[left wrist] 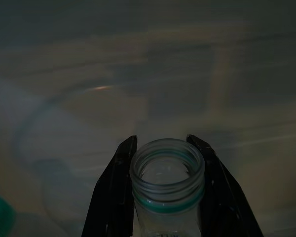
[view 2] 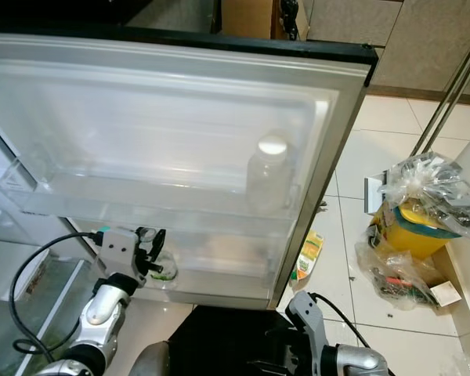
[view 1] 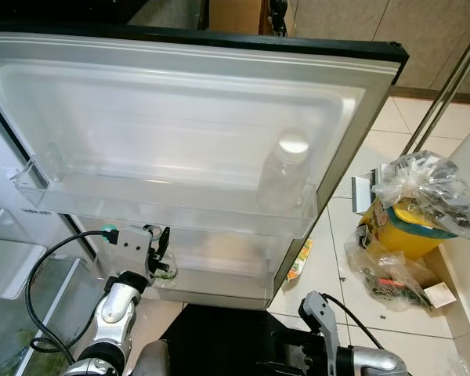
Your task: Restocking fridge
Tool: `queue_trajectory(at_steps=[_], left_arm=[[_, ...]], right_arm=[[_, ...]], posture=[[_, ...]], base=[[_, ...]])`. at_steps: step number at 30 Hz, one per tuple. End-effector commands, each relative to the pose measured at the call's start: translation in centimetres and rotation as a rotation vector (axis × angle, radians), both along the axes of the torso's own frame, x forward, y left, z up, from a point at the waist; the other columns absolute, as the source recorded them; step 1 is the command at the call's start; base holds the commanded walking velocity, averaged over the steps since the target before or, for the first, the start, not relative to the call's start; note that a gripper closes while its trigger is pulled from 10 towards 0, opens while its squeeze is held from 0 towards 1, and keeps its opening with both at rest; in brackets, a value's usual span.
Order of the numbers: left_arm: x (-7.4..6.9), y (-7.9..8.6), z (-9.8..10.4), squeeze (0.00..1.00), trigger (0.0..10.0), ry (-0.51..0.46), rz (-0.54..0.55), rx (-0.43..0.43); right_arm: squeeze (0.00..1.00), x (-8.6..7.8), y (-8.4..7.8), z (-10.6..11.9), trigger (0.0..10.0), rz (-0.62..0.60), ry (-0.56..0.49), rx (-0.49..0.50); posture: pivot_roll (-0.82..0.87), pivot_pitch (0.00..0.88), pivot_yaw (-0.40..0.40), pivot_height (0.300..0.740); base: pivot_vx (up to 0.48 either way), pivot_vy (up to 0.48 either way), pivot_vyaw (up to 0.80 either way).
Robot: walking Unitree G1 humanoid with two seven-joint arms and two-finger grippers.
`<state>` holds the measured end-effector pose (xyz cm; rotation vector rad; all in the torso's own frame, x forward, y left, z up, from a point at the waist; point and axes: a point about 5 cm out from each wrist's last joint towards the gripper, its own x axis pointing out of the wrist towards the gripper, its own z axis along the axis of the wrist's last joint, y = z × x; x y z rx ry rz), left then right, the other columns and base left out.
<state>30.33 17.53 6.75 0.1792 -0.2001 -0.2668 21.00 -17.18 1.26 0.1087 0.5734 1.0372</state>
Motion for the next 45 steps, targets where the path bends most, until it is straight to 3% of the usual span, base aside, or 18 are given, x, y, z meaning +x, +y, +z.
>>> queue_trajectory(at_steps=[1,8,21,22,23,25,26,27,32,33,35,36,45], left_arm=[[-1.1,0.4,-1.8,0.0,10.0,0.083,-0.001,0.049],[-1.5,0.7,-2.7,0.0,10.0,0.13,0.017,0.121],[-1.3,0.9,-2.6,0.0,10.0,0.127,0.041,0.164],[-1.2,0.9,-2.5,0.12,10.0,0.125,0.042,0.168],[-1.2,0.9,-2.5,0.12,10.0,0.125,0.042,0.168],[-1.1,0.9,-2.4,0.65,10.0,0.12,0.045,0.169],[-1.1,0.9,-2.4,0.65,10.0,0.12,0.045,0.169],[-1.0,0.9,-2.4,1.0,10.0,0.119,0.047,0.17],[-1.0,1.0,-2.4,1.0,10.0,0.127,0.058,0.167],[-1.1,1.1,-2.5,0.52,10.0,0.133,0.07,0.161],[-1.1,1.2,-2.6,0.52,10.0,0.137,0.078,0.157],[-1.1,1.3,-2.7,0.0,10.0,0.141,0.09,0.156],[-1.4,1.7,-2.8,0.0,10.0,0.144,0.112,0.152]], right_arm=[[0.0,-0.5,-0.2,-0.2,10.0,-0.006,0.02,0.002],[0.0,-0.8,-0.1,-0.2,10.0,-0.007,0.028,0.001],[0.0,-0.9,0.0,-0.1,10.0,-0.009,0.032,0.0],[0.0,-0.9,0.1,-0.1,10.0,-0.008,0.031,-0.001],[0.0,-0.9,0.1,-0.1,10.0,-0.008,0.031,-0.001],[0.0,-0.8,0.1,-0.1,10.0,-0.008,0.03,-0.001],[0.0,-0.8,0.1,-0.1,10.0,-0.008,0.03,-0.001],[0.0,-0.8,0.1,-0.1,10.0,-0.007,0.03,-0.002],[0.0,-0.8,0.1,-0.1,10.0,-0.007,0.03,-0.006],[0.0,-0.7,0.1,0.0,10.0,-0.007,0.029,-0.006],[0.0,-0.7,0.1,0.0,10.0,-0.007,0.028,-0.006],[0.0,-0.7,0.1,0.0,10.0,-0.006,0.027,-0.005],[0.0,-0.5,0.1,0.1,10.0,-0.003,0.022,-0.003]], posture=[[-0.14,0.243,-0.044,0.59],[-0.14,0.246,-0.043,0.59],[-0.14,0.244,-0.042,0.59],[-0.14,0.242,-0.041,0.59],[-0.14,0.242,-0.041,0.59],[-0.14,0.24,-0.04,0.59],[-0.14,0.24,-0.04,0.59],[-0.14,0.238,-0.04,0.59],[-0.14,0.235,-0.039,0.59],[-0.14,0.235,-0.039,0.59],[-0.14,0.235,-0.039,0.59],[-0.14,0.234,-0.039,0.59],[-0.14,0.231,-0.041,0.59]], base=[[0.0,0.0,0.0],[0.0,0.0,0.0],[0.0,0.0,0.0],[0.0,0.0,0.0],[0.0,0.0,0.0],[0.0,0.0,0.0],[0.0,0.0,0.0],[0.0,0.0,0.0],[0.0,0.0,0.0],[0.0,0.0,0.0],[0.0,0.0,0.0],[0.0,0.0,0.0],[0.0,0.0,0.0]])
